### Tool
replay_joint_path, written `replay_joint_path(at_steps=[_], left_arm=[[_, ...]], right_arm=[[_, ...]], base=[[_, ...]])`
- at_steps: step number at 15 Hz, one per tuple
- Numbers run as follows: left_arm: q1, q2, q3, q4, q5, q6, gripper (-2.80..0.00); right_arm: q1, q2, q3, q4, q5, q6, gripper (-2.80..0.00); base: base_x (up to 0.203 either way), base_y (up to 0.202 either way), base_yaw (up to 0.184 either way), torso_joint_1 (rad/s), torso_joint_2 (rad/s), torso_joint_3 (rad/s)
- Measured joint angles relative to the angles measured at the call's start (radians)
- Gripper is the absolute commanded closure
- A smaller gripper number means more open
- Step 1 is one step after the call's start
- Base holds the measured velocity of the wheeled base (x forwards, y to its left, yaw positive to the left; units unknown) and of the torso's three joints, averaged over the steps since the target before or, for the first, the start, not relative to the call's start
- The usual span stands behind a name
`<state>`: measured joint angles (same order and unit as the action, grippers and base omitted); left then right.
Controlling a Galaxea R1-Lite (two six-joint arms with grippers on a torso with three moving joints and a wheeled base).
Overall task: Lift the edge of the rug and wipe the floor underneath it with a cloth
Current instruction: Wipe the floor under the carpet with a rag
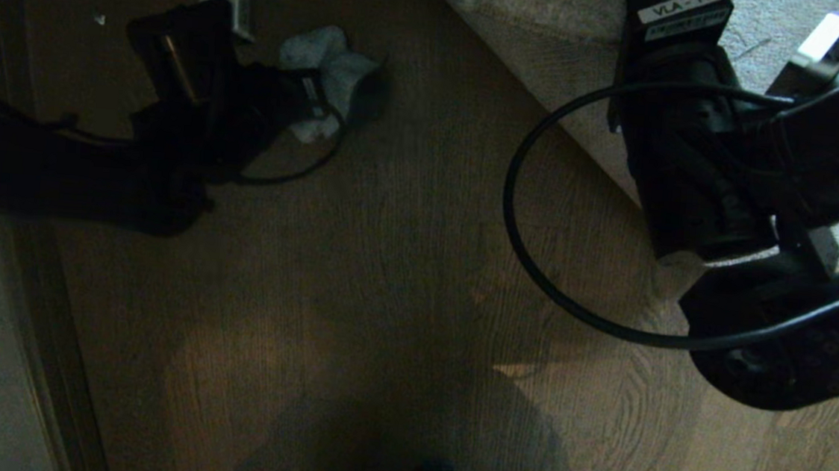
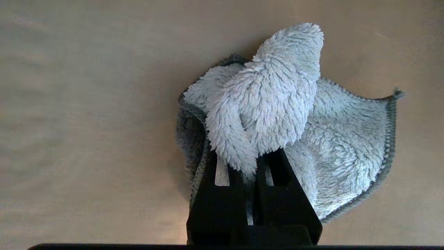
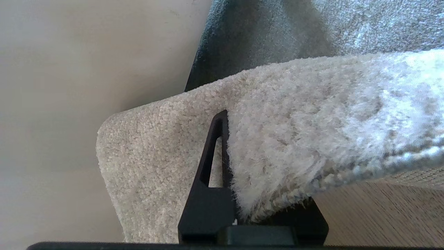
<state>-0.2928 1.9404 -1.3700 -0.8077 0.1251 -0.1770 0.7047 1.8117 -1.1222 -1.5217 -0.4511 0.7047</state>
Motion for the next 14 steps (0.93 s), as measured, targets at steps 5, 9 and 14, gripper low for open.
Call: replay_joint_path(at_steps=[5,9,14], left_arm=[[0.051,-0.061,0.054,0.006,0.004,-0.023,0.00],[0.054,-0.167,0.249,-0.003,0.005,-0.022,0.00],[0.051,-0.353,0.606,-0.018,0.006,-0.021,0.00]], right_arm=[[0.001,-0.003,0.014,0.000,0.001,0.000,0.00],[0.001,-0.004,0.015,0.000,0.001,0.001,0.00],[0.000,-0.004,0.021,0.000,0.025,0.002,0.00]], base=[[0.000,0.000,0.000,0.000,0.00,0.000],[0.000,0.000,0.000,0.000,0.00,0.000],[0.000,0.000,0.000,0.000,0.00,0.000]])
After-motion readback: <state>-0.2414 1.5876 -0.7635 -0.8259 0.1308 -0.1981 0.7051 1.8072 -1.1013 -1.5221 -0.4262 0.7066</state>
